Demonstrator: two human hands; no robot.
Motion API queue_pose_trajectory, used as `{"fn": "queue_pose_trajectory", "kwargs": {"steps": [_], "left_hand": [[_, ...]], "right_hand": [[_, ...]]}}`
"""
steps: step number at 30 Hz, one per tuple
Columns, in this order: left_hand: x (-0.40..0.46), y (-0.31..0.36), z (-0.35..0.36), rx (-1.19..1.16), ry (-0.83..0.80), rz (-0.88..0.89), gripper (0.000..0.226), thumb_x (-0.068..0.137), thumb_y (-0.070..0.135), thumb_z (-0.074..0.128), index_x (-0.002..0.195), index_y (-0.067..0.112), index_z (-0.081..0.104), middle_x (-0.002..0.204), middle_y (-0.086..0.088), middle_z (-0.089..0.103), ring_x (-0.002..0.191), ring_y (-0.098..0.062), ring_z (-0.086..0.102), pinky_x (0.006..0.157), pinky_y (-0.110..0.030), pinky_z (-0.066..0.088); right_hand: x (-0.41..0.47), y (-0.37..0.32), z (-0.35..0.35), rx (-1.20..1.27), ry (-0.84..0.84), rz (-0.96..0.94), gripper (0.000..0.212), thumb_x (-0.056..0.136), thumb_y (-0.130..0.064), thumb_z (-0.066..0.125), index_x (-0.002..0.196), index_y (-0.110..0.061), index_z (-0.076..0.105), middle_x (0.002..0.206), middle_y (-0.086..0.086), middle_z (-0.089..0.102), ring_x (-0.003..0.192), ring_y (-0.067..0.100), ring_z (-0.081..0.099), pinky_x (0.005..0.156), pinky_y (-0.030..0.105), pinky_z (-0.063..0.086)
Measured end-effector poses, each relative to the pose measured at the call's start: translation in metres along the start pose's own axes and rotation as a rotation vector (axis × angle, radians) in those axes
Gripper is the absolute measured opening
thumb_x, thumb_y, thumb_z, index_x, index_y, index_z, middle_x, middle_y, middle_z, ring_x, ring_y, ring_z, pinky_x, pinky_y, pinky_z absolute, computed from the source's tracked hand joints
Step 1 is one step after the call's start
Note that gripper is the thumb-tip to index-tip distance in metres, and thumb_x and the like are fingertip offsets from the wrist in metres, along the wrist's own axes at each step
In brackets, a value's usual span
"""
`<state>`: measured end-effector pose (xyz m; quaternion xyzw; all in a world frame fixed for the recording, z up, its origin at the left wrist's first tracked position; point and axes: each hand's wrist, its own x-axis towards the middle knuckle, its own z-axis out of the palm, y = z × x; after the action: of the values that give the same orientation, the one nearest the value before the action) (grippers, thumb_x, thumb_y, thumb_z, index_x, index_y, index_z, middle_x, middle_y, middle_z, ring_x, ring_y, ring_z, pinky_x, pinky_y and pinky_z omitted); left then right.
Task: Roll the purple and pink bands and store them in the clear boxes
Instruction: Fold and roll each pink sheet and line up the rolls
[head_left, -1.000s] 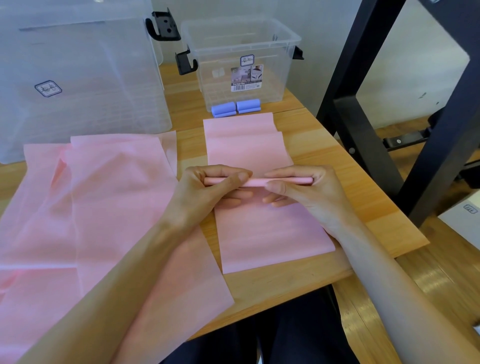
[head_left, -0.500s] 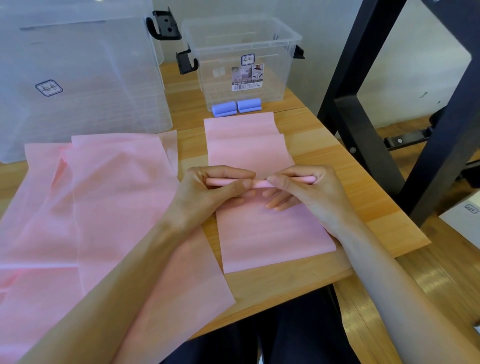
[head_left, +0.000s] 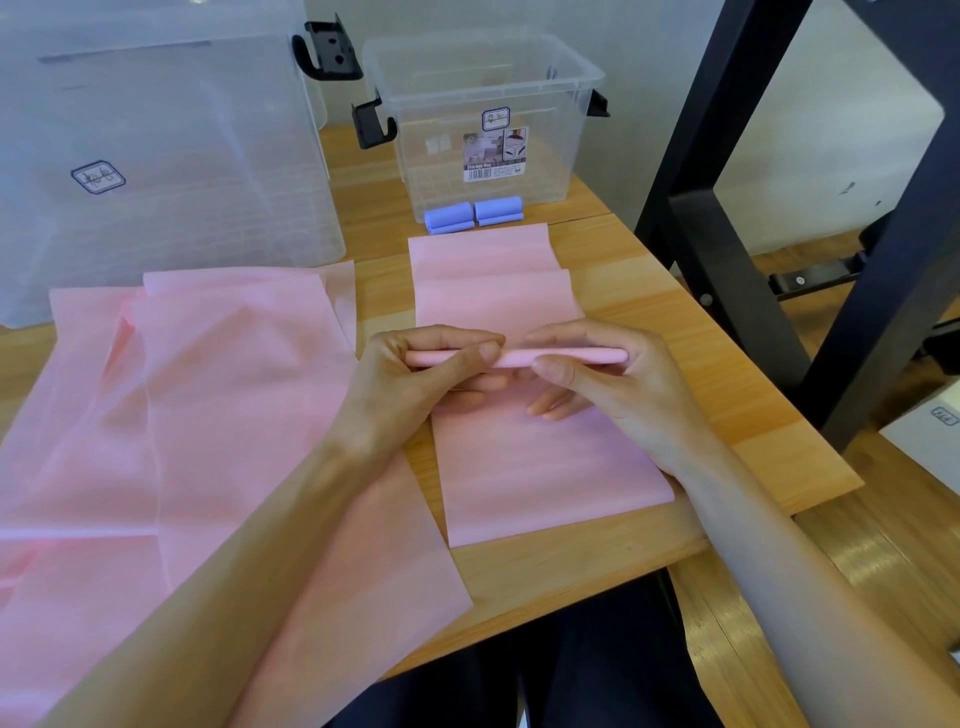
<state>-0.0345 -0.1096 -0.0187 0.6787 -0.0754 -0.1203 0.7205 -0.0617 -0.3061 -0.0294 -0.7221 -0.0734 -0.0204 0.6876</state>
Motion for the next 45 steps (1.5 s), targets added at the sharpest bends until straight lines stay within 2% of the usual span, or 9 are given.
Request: {"fn": "queue_pose_trajectory", "kwargs": {"steps": [7, 11, 14, 18, 23, 28, 35, 38, 45], "left_hand": [[-0.0023, 0.0019, -0.0022, 0.025, -0.07, -0.011, 0.018, 0.078, 0.02, 0.069, 0.094, 0.015, 0.075, 0.085, -0.002, 0.078, 0.081, -0.012, 0.075, 0.067, -0.019, 0.057], [-0.0025, 0.0002, -0.0005, 0.071, -0.04, 0.018, 0.01, 0.088, 0.013, 0.066, 0.093, 0.015, 0.075, 0.084, -0.001, 0.078, 0.08, -0.013, 0.075, 0.068, -0.02, 0.058], [-0.0035, 0.0009, 0.0007, 0.076, -0.032, 0.038, 0.013, 0.081, 0.023, 0.067, 0.091, 0.017, 0.075, 0.084, 0.0, 0.078, 0.08, -0.013, 0.075, 0.068, -0.019, 0.058], [-0.0041, 0.0017, 0.0004, 0.08, -0.044, 0.051, 0.018, 0.075, 0.019, 0.072, 0.092, 0.014, 0.075, 0.083, -0.003, 0.078, 0.08, -0.013, 0.075, 0.068, -0.018, 0.057], [-0.0034, -0.0002, 0.0006, 0.083, -0.001, 0.026, 0.015, 0.078, 0.023, 0.071, 0.09, 0.016, 0.076, 0.081, -0.004, 0.077, 0.075, -0.014, 0.075, 0.065, -0.02, 0.058], [-0.0033, 0.0007, -0.002, 0.092, -0.041, 0.032, 0.023, 0.072, 0.021, 0.074, 0.094, 0.016, 0.076, 0.081, -0.005, 0.078, 0.078, -0.011, 0.074, 0.07, -0.018, 0.057], [-0.0019, -0.0001, -0.0005, 0.1, 0.013, 0.029, 0.01, 0.08, 0.013, 0.074, 0.089, 0.013, 0.076, 0.078, -0.004, 0.077, 0.072, -0.014, 0.075, 0.065, -0.02, 0.058], [-0.0026, 0.0009, -0.0006, 0.112, -0.004, 0.04, 0.014, 0.076, 0.017, 0.074, 0.09, 0.014, 0.076, 0.08, -0.002, 0.077, 0.074, -0.013, 0.075, 0.069, -0.02, 0.058], [-0.0032, 0.0009, -0.0005, 0.092, 0.023, 0.039, 0.018, 0.076, 0.025, 0.071, 0.089, 0.014, 0.076, 0.078, -0.003, 0.077, 0.072, -0.015, 0.075, 0.066, -0.022, 0.059]], "right_hand": [[-0.003, -0.0027, -0.0004, 0.022, 0.044, -0.011, 0.015, 0.083, -0.02, 0.069, 0.093, -0.01, 0.077, 0.084, 0.009, 0.077, 0.063, 0.029, 0.074, 0.057, 0.03, 0.06], [-0.0025, -0.0033, -0.0004, 0.042, 0.041, 0.001, 0.025, 0.076, -0.016, 0.075, 0.101, -0.011, 0.074, 0.082, 0.008, 0.077, 0.063, 0.029, 0.074, 0.058, 0.031, 0.061], [-0.0023, -0.0028, -0.0006, 0.045, 0.037, 0.005, 0.022, 0.074, -0.01, 0.077, 0.096, -0.01, 0.075, 0.078, 0.005, 0.076, 0.063, 0.028, 0.074, 0.058, 0.032, 0.061], [-0.0033, -0.0016, -0.0026, 0.046, 0.051, 0.006, 0.014, 0.08, -0.01, 0.074, 0.093, -0.004, 0.076, 0.08, 0.01, 0.076, 0.062, 0.031, 0.073, 0.056, 0.033, 0.061], [-0.0016, -0.0015, -0.0021, 0.05, 0.058, 0.023, 0.028, 0.074, -0.013, 0.077, 0.101, -0.006, 0.074, 0.078, 0.007, 0.076, 0.063, 0.028, 0.074, 0.056, 0.028, 0.06], [-0.0019, -0.0005, -0.003, 0.036, 0.058, 0.017, 0.017, 0.083, -0.01, 0.071, 0.094, 0.002, 0.072, 0.079, 0.011, 0.076, 0.063, 0.029, 0.073, 0.055, 0.028, 0.059], [-0.0021, -0.0021, -0.0015, 0.038, 0.026, 0.022, 0.023, 0.077, -0.009, 0.075, 0.099, -0.002, 0.073, 0.079, 0.014, 0.076, 0.06, 0.03, 0.073, 0.053, 0.03, 0.059], [-0.0028, -0.0018, -0.002, 0.032, 0.035, 0.014, 0.015, 0.082, -0.012, 0.072, 0.093, -0.001, 0.074, 0.074, 0.015, 0.074, 0.056, 0.031, 0.071, 0.051, 0.032, 0.059], [-0.002, -0.0022, -0.0007, 0.039, 0.024, 0.014, 0.028, 0.073, -0.013, 0.077, 0.1, -0.007, 0.074, 0.084, 0.011, 0.076, 0.064, 0.029, 0.074, 0.057, 0.03, 0.06]]}}
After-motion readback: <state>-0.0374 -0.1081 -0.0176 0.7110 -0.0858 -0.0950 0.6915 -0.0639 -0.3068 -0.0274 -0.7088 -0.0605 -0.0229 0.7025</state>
